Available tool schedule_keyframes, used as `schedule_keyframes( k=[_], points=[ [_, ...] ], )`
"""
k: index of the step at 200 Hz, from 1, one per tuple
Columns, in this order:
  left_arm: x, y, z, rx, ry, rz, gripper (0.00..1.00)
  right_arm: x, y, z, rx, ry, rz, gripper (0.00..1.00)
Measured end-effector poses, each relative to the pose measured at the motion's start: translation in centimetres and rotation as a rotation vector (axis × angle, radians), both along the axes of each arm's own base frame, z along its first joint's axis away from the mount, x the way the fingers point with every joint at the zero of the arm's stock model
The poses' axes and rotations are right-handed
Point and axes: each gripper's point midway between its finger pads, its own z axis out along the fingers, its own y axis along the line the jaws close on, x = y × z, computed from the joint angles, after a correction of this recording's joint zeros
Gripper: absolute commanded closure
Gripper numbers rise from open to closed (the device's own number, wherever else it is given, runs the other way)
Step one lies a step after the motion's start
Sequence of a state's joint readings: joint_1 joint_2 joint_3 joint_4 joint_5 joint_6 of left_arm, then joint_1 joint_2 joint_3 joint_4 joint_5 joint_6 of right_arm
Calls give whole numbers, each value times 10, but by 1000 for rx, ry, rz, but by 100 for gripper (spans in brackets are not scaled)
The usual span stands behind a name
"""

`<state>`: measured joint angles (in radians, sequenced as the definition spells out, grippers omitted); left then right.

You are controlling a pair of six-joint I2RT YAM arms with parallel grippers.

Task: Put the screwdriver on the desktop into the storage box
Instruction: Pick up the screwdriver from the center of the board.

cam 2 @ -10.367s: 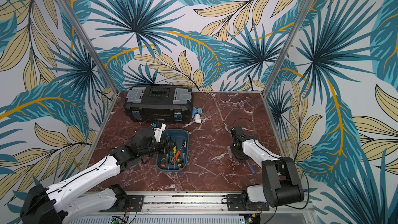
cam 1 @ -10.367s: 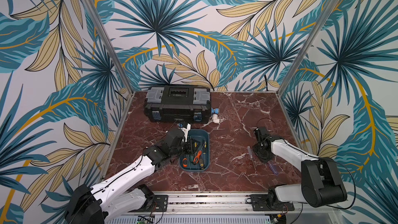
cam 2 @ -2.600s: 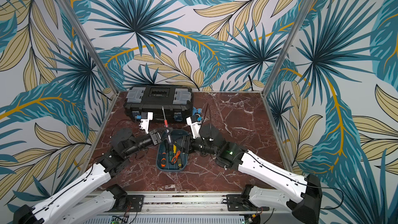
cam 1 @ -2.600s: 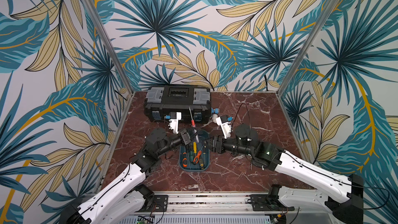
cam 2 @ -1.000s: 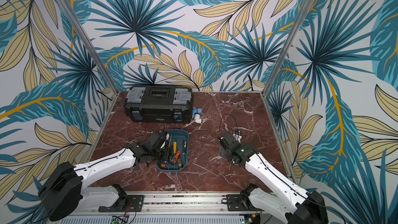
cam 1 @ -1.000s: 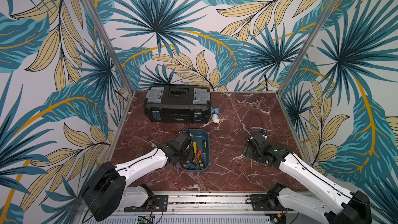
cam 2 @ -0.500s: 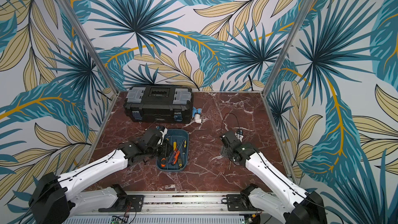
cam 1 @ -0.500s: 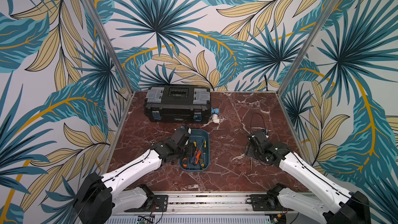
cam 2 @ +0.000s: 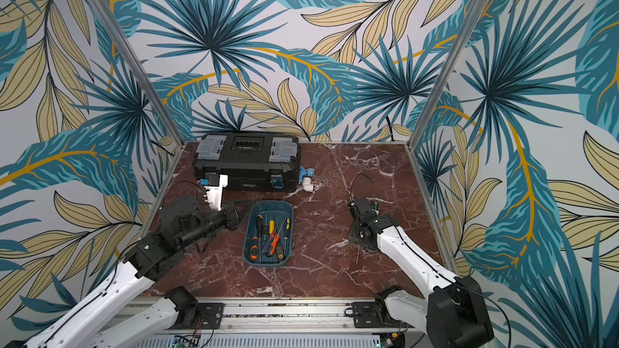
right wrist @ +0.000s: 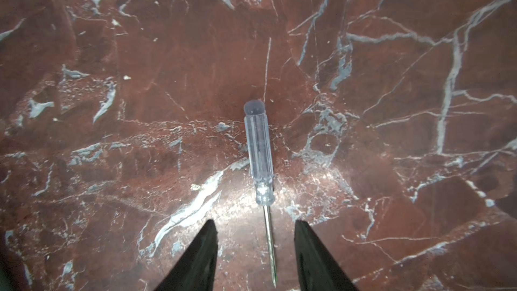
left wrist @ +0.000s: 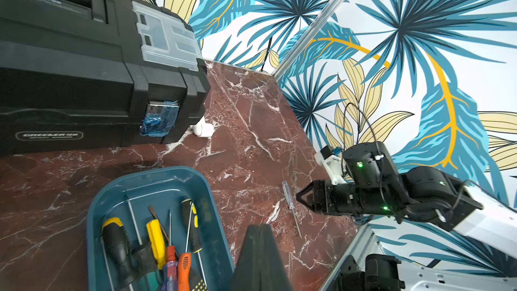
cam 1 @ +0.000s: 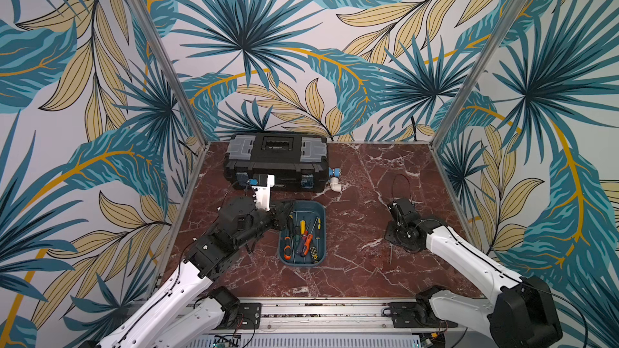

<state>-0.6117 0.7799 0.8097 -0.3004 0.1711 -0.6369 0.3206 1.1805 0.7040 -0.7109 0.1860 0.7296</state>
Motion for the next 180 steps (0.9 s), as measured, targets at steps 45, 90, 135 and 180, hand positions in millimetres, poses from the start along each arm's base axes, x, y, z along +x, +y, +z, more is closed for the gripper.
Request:
schedule_keyframes(
  k=[45,90,135,180],
  points=[
    [0,-5,-6,-33,25,-25,97,-2,3,-29,25,112,6,67],
    [1,-2,-5,-63,18,-3,87,-23,3,-51,43,192,-6,68],
    [4,-1,-5,-98,28,18,79,-25,6,-51,65,193,-18,82],
    [3,3,-10,-109,29,37,73,-26,8,-51,78,200,-8,93]
  ],
)
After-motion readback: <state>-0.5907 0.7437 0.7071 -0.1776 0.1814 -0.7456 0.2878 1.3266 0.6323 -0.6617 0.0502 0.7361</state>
